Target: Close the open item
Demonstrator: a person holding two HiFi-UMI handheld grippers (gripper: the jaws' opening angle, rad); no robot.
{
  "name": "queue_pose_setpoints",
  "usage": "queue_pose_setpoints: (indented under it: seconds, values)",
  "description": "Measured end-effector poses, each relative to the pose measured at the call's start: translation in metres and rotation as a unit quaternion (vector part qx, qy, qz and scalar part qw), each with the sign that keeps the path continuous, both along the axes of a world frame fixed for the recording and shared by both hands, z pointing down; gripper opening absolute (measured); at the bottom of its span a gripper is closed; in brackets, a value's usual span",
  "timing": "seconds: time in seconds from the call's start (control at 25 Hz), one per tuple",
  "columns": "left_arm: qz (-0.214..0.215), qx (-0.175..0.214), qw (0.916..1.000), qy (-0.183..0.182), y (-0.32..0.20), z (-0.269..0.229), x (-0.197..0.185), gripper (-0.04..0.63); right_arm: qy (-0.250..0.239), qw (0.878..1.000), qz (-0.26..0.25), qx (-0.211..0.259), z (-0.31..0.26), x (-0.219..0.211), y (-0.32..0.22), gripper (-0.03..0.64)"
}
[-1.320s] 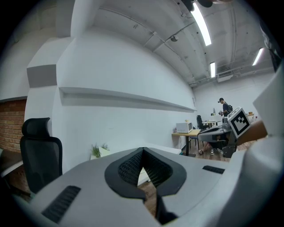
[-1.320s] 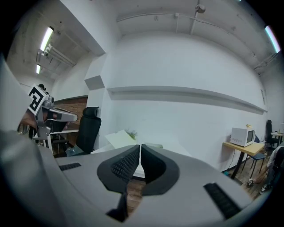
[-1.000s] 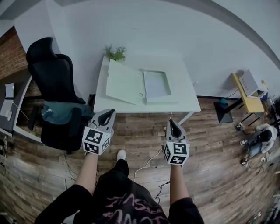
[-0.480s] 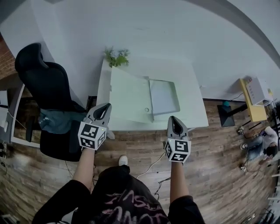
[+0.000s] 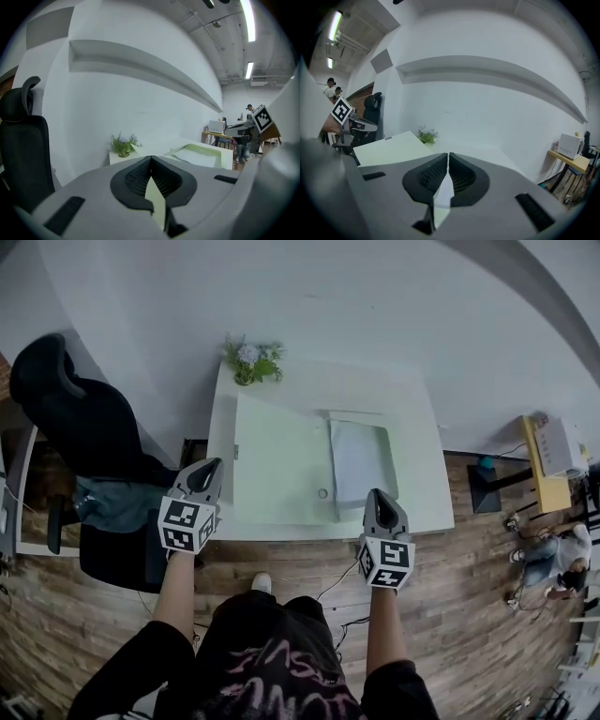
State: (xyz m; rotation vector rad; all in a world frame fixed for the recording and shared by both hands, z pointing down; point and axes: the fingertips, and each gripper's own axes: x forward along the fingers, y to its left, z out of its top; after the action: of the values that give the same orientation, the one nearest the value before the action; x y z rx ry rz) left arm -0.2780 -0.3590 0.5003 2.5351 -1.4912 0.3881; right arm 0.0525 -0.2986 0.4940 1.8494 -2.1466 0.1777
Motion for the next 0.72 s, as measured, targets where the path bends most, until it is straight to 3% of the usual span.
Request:
queue_pose_setpoints:
  seconds: [0.36, 0.72]
  values:
    - [0.022, -0.049, 0.9985, -0.01, -0.021, 0.05, 0.006, 0.014, 0.003, 1.0, -0.006, -0.024, 0.028, -0.003, -0.032, 0.026]
    - [0.018, -0.043, 0.9989, 0.008, -0.03, 0.046, 0.033, 0.015, 0.004, 0.999, -0.026, -0.025, 0.036, 0.023, -0.054, 0.026]
